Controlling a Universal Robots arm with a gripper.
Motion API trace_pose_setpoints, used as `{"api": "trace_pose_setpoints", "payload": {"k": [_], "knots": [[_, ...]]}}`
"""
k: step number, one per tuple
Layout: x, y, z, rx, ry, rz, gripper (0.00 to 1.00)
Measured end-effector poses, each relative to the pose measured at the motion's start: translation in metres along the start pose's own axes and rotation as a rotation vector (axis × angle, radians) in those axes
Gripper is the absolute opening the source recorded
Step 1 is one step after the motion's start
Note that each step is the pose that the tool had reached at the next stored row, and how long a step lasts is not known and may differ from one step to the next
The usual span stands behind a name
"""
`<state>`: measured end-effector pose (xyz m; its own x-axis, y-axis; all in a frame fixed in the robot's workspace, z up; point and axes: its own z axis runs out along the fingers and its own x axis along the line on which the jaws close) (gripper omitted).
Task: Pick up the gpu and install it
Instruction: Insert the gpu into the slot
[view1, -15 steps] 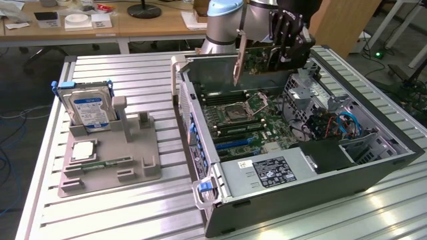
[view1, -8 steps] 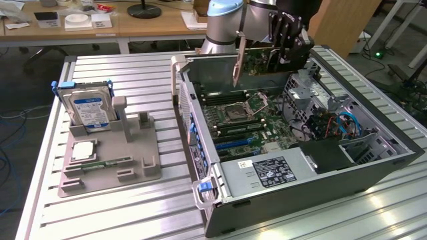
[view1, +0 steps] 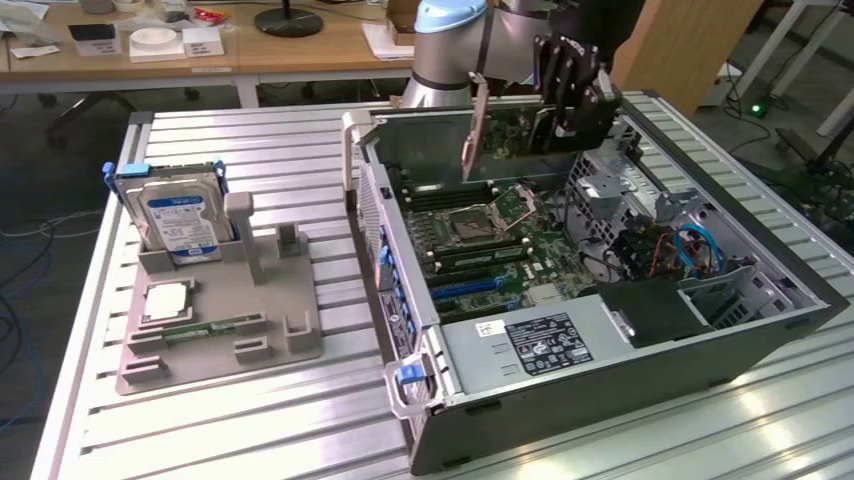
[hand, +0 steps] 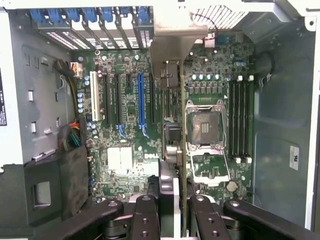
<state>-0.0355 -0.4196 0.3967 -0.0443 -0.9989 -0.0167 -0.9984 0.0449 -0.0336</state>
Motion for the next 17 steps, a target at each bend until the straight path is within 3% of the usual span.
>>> {"api": "trace_pose_setpoints", "payload": {"k": [11, 17], "knots": [[0.002, 0.0012, 0.0186, 0.0001, 0.0008, 0.01, 0.28], [0.003, 0.0062, 0.0268, -0.0001, 0.0012, 0.02, 0.28]]}}
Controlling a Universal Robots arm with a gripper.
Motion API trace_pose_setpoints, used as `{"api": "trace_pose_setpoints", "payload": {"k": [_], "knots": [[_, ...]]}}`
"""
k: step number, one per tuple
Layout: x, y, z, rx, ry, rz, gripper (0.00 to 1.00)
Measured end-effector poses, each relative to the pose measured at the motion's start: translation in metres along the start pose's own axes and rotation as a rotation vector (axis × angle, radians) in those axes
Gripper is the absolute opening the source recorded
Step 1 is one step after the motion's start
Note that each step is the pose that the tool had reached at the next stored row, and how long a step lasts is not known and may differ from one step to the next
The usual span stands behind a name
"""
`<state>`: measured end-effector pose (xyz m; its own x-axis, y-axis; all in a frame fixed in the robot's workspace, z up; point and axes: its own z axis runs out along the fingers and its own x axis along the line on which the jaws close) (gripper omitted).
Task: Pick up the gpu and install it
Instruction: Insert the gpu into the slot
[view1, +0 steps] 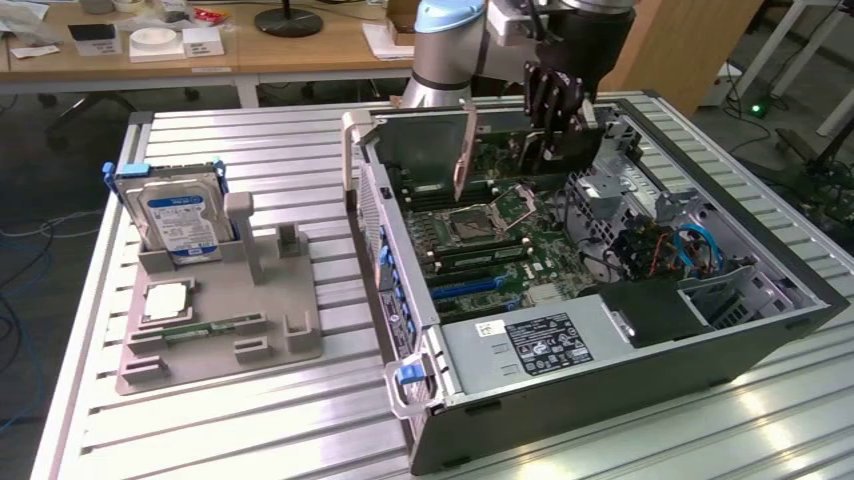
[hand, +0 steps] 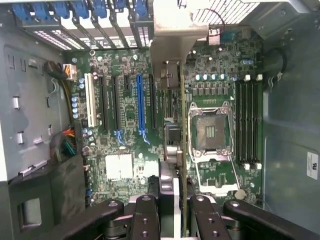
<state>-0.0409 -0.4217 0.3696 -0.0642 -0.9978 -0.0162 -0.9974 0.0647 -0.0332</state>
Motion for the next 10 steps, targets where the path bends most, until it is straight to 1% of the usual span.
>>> {"api": "trace_pose_setpoints", "payload": {"k": [4, 5, 6, 8, 9, 10], "knots": [[0.001, 0.0015, 0.0069, 0.0001, 0.0009, 0.004, 0.28], [0.001, 0.0029, 0.0086, 0.0001, 0.001, 0.004, 0.28], [0.001, 0.0054, 0.01, 0.0001, 0.0011, 0.004, 0.28], [0.001, 0.0131, 0.0127, 0.0, 0.001, 0.004, 0.28], [0.001, 0.015, 0.0144, -0.0002, 0.001, 0.004, 0.28], [0.001, 0.0152, 0.0163, -0.0001, 0.001, 0.004, 0.28]]}}
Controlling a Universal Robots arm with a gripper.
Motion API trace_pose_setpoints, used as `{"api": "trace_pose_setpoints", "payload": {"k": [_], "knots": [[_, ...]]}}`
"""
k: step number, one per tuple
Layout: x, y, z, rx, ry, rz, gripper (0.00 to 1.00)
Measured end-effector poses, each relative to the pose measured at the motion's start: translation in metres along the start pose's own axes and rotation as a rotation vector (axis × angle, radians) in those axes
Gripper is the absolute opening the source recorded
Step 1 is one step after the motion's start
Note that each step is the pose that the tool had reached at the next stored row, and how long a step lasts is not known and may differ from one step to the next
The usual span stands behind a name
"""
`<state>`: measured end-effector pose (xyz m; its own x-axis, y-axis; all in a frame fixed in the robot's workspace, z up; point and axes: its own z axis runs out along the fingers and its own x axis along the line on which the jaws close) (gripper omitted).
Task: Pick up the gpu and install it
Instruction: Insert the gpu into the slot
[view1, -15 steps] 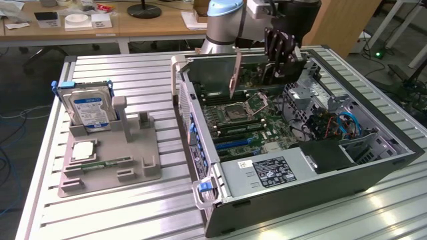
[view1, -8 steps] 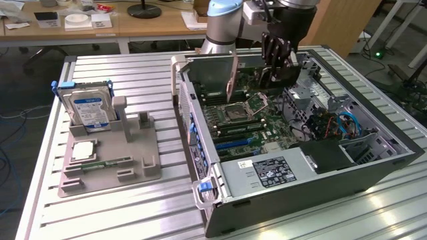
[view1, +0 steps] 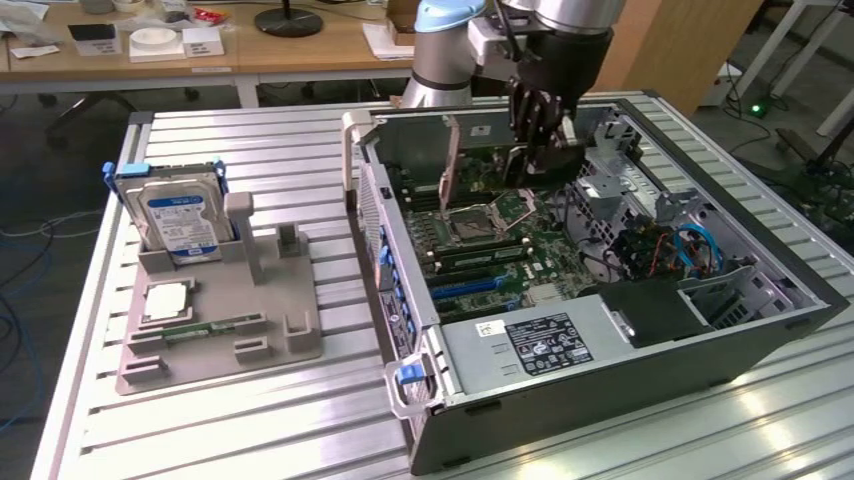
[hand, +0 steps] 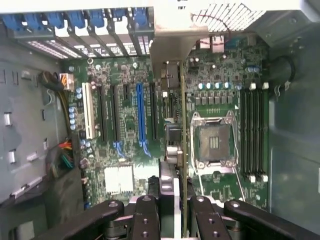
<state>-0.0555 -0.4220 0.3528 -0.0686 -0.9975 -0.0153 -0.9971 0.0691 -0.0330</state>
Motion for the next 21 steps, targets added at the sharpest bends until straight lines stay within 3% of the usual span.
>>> {"api": "trace_pose_setpoints", "payload": {"k": [9, 18, 21], "knots": [[0.013, -0.0005, 0.0156, -0.0001, -0.0001, 0.0, 0.28], [0.015, 0.0104, 0.0315, -0.0008, 0.0, -0.001, 0.28], [0.024, 0.01, 0.0359, -0.0011, 0.0001, 0.0, 0.28]]}}
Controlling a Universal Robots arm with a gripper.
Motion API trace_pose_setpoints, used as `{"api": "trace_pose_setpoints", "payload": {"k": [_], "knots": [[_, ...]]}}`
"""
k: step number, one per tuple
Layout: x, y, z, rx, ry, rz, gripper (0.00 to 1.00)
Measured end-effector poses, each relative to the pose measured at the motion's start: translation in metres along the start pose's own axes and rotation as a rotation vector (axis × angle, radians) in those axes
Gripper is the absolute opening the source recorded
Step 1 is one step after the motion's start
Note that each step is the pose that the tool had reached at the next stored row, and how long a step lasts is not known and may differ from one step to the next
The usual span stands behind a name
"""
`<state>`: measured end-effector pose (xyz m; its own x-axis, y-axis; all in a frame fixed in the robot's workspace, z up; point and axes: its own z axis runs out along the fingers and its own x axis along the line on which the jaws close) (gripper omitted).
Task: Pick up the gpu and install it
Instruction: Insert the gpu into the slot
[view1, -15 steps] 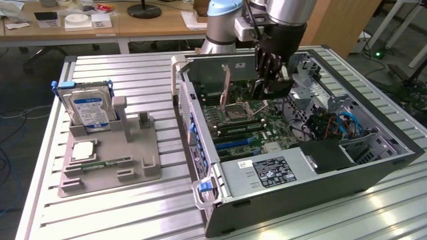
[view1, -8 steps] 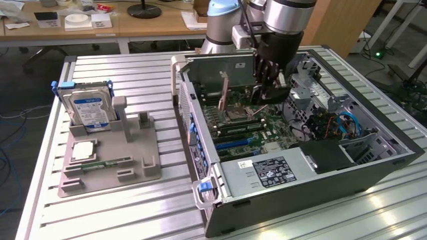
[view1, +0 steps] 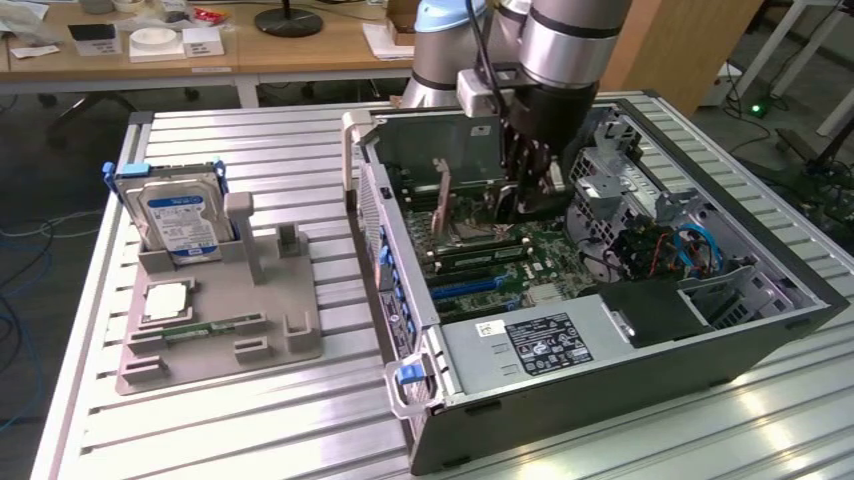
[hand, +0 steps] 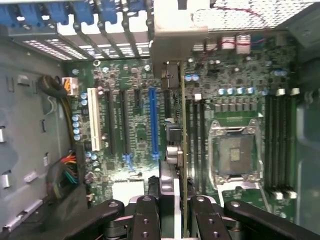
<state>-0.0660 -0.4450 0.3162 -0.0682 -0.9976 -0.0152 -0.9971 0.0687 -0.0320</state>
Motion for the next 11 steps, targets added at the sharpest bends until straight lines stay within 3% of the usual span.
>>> {"api": "trace_pose_setpoints", "payload": {"k": [2, 7, 11], "knots": [[0.002, 0.0003, 0.0036, 0.0, -0.0004, 0.0, 0.28], [0.003, 0.0113, 0.0123, -0.0004, -0.0004, -0.01, 0.28], [0.003, 0.0118, 0.0195, -0.0014, -0.0008, -0.021, 0.28]]}}
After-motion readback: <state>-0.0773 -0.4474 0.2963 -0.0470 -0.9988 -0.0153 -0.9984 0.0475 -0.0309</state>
